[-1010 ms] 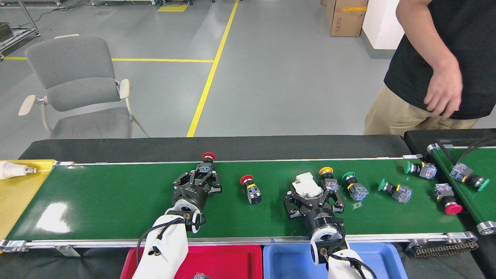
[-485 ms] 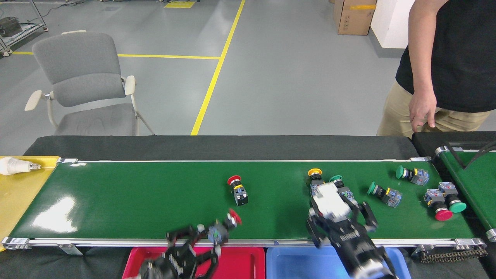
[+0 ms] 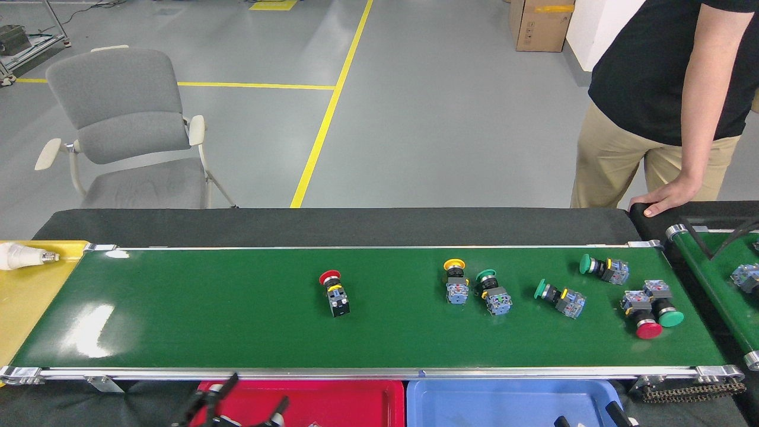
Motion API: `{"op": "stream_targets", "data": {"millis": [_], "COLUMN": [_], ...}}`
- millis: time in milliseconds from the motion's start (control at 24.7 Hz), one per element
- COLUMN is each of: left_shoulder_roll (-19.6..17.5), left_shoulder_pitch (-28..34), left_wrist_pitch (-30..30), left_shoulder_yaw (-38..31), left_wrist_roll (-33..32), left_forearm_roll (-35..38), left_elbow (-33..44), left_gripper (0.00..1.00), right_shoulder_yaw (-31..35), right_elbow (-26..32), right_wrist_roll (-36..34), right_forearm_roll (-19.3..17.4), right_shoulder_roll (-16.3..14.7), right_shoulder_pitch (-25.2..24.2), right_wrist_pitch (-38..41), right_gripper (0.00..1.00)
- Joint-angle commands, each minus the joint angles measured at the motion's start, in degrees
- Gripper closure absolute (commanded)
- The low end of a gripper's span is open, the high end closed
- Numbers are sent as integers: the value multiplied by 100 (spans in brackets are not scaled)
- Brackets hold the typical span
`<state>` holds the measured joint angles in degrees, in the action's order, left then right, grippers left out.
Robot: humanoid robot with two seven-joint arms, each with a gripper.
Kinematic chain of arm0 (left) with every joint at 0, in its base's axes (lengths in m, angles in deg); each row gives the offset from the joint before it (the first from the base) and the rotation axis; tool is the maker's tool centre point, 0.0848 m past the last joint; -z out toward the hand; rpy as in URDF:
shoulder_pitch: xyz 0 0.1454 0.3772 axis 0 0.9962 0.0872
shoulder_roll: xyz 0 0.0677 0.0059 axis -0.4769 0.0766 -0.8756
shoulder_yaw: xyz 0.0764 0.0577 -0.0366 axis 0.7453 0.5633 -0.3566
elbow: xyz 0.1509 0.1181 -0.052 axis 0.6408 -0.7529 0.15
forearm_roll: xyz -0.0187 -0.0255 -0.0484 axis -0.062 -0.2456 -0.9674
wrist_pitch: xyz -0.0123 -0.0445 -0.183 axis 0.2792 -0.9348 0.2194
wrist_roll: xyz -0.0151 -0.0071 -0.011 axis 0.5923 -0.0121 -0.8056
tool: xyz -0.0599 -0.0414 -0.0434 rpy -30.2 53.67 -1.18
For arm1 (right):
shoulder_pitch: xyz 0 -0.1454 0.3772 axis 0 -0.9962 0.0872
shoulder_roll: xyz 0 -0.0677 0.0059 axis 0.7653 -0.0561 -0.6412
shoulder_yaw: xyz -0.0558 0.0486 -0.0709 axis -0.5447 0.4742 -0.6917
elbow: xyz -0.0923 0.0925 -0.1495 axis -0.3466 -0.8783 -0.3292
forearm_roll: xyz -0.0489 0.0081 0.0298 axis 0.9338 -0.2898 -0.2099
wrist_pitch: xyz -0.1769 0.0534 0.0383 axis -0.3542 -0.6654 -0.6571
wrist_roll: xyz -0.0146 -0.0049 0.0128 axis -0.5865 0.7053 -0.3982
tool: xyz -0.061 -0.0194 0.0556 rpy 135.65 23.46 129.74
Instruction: Pick switch part from conveyor to tray
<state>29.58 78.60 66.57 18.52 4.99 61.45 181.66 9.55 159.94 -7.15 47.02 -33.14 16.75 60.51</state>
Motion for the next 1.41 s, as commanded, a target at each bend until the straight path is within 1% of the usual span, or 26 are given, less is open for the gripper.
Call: {"op": "stream_targets", "data": {"millis": [0,40,121,243,323,404,525,647,728,808,889,1010,1091,1172,1293,1374], "left_shoulder_roll": [-20,-20,-29,-3,15,32,94,261,270,270,278,261,261,261,270,234], "left_shoulder_pitch": [6,-3,-3,-55,-205,-503,-934,-1400,-1664,-1980,-2226,-2367,-2455,-2552,-2789,-3026], "left_wrist_pitch": [-659,-650,-624,-518,-465,-518,-588,-588,-588,-588,-588,-588,-597,-597,-624,-791], "left_shoulder_yaw": [-258,-390,-399,-329,49,506,726,735,735,735,735,831,954,1042,1069,1069], "left_wrist_roll": [84,84,84,75,31,-13,-435,-716,-725,-725,-725,-734,-743,-743,-743,-734], "left_forearm_roll": [-34,-43,-43,-8,36,115,238,247,247,256,256,256,256,256,256,256], "left_elbow": [9,-17,1,27,44,-17,-298,-667,-1028,-1440,-1687,-1819,-1836,-1968,-2381,-2698], "left_gripper": [1,1,1,1,1,1,1,1,1,1,1,1,1,1,1,1], "right_shoulder_yaw": [-77,-218,-560,-1079,-1528,-1888,-2503,-2802,-2899,-2960,-3074,-3303,-3356,-3452,-3751,-3830], "right_elbow": [126,117,99,-33,-428,-867,-1518,-1975,-2212,-2502,-2827,-3214,-3592,-3847,-4049,-4172], "right_wrist_roll": [276,337,408,812,1120,1164,1181,1181,1181,1181,1164,1173,1173,1173,1173,1181], "right_forearm_roll": [251,444,699,901,971,971,971,971,980,980,980,963,971,945,910,892], "right_shoulder_roll": [33,42,60,165,147,174,183,323,420,595,727,877,1018,1018,1026,1026], "right_shoulder_pitch": [266,459,766,1329,1936,2462,3069,3421,3579,3781,4001,4282,4511,4678,4836,4898], "right_wrist_pitch": [-678,-731,-801,-1223,-1619,-1944,-2295,-2524,-2550,-2550,-2533,-2550,-2559,-2665,-2902,-2902], "right_gripper": [1,1,1,1,1,1,1,1,1,1,1,1,2,7,21,42]}}
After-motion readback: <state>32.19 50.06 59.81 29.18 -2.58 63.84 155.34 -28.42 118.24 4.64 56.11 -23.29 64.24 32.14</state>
